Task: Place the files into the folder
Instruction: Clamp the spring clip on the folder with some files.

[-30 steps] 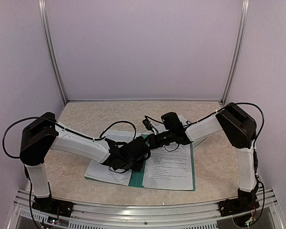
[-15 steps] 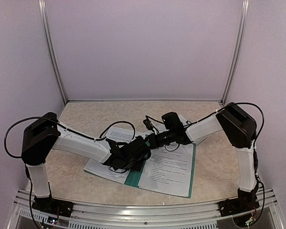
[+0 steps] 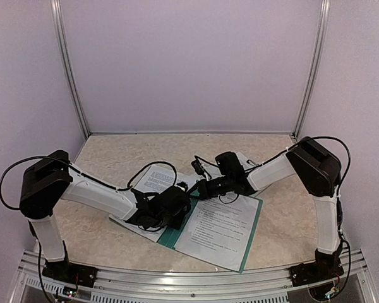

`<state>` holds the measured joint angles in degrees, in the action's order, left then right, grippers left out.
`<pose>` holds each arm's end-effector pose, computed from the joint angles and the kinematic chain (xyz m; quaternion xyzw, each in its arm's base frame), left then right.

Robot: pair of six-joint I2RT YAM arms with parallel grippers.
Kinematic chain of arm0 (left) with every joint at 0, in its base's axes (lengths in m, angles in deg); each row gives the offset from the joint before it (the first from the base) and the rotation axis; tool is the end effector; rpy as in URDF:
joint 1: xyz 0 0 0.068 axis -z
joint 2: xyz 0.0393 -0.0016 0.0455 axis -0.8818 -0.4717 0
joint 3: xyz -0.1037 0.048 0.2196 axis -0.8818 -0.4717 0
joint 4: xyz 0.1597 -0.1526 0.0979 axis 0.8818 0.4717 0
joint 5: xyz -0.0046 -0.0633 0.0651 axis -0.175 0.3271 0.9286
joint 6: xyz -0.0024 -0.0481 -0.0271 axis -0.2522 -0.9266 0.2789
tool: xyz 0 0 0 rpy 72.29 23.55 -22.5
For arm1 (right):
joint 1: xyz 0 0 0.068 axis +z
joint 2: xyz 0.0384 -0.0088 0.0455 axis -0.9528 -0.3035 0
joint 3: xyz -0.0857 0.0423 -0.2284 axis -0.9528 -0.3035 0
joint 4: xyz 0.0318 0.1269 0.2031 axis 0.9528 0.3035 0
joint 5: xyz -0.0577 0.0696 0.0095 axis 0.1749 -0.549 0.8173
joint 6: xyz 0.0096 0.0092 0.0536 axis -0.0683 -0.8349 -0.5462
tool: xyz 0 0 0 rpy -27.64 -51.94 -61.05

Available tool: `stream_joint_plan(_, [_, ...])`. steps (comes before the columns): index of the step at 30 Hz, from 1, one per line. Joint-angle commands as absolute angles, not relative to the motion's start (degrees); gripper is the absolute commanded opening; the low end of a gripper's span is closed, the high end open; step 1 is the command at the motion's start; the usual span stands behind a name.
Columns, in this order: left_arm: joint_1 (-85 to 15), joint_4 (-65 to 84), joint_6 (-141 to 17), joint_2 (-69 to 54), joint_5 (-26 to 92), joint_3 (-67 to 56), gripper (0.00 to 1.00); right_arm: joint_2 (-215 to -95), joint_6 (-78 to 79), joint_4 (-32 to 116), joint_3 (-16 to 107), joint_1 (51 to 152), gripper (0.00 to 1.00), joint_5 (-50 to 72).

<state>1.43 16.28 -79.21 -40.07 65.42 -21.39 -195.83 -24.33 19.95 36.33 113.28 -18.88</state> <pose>0.1659 -0.2954 0.1130 0.2206 0.9107 -0.0664 0.3429 0.2924 0.2840 0.1049 -0.2167 0.8238 0.4896 0.1864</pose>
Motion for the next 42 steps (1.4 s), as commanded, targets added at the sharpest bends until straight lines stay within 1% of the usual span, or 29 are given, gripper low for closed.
stream_joint_plan(1, [1.7,18.2,-76.3,-40.0,59.0,-24.0,0.15,-197.1,-23.3,23.4,35.0,113.5,0.00,-13.7])
stream_joint_plan(28, [1.6,16.6,-75.1,-39.2,57.9,-25.3,0.15,-202.5,-14.6,32.6,39.5,113.8,0.00,-5.4])
stream_joint_plan(42, [1.6,16.7,-75.4,-39.3,58.5,-25.4,0.15,-201.6,-10.9,37.3,38.5,113.9,0.00,-1.0])
